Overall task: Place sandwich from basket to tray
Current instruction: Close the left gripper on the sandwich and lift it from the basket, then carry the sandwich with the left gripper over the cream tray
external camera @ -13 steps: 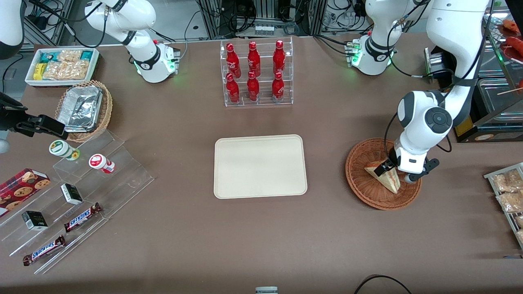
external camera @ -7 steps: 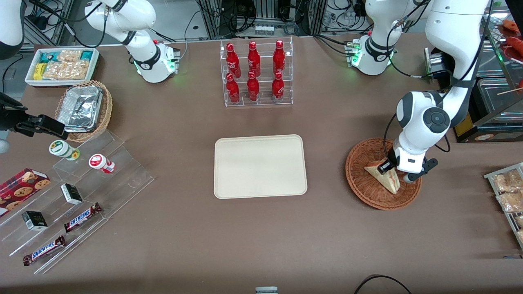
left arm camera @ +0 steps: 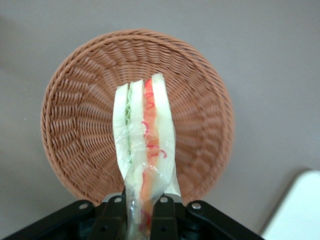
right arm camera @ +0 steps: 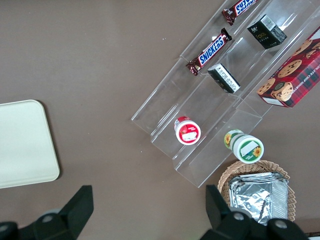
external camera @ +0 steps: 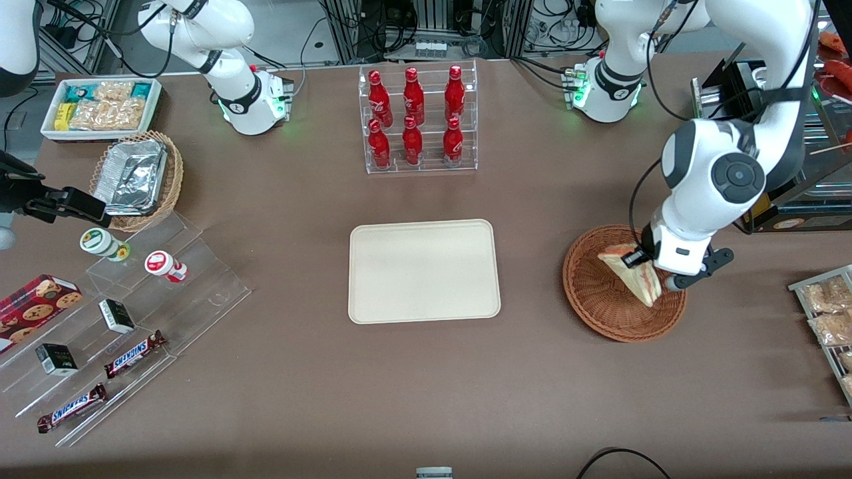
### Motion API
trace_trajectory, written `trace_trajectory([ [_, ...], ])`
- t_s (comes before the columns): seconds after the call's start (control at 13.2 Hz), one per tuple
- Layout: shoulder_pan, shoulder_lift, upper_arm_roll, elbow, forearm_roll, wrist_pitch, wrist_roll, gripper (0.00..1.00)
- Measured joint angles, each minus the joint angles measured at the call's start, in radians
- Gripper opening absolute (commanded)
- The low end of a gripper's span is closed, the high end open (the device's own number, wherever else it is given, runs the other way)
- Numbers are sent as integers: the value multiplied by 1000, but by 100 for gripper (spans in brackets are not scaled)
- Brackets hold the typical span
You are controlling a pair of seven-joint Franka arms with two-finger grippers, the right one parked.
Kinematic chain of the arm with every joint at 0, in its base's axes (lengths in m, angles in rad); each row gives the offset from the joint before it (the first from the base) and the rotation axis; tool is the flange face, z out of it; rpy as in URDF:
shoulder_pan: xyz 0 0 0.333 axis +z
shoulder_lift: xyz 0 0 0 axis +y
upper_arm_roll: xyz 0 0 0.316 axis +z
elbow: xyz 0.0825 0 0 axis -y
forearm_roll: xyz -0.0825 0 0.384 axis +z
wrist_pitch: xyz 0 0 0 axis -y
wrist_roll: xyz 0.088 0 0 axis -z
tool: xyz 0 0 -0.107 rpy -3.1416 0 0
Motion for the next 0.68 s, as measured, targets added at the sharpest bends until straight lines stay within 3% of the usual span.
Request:
trace_trajectory([
  [0.15, -78, 6, -7, 75, 0, -71, -1, 0],
  [0.68, -330, 167, -15, 226, 0, -64, -2, 0],
])
